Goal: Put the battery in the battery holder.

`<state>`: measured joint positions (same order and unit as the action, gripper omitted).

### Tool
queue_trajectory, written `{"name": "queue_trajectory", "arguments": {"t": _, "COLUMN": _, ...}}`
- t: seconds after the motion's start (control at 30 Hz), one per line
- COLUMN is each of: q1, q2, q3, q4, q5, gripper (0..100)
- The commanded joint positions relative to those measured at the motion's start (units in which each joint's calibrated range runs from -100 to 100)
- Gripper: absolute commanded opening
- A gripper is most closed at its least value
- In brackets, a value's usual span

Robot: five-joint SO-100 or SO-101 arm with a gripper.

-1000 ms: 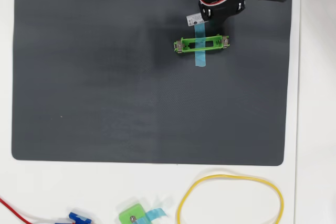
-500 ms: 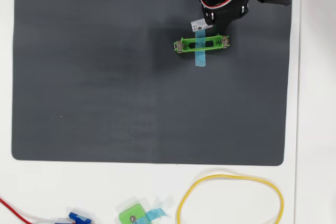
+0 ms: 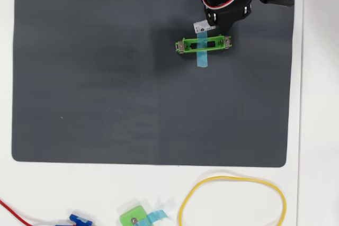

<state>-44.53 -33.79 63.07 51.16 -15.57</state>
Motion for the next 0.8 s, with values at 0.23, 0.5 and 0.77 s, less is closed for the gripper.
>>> {"name": "queue_trajectory", "arguments": {"t": 0.23, "q1": 0.36, "q2": 0.23, "q3": -1.48, "q4": -0.9, "q5": 1.23, "gripper": 0}}
{"name": "queue_trajectory", "arguments": {"t": 0.5, "q1": 2.13, "q2": 4.66, "q3": -3.24, "q4": -1.08, "q5": 1.23, "gripper": 0}}
{"name": "queue_trajectory", "arguments": {"t": 0.77, "q1": 3.27, "q2": 4.92, "q3": -3.42, "q4": -3.17, "q5": 2.48, "gripper": 0}}
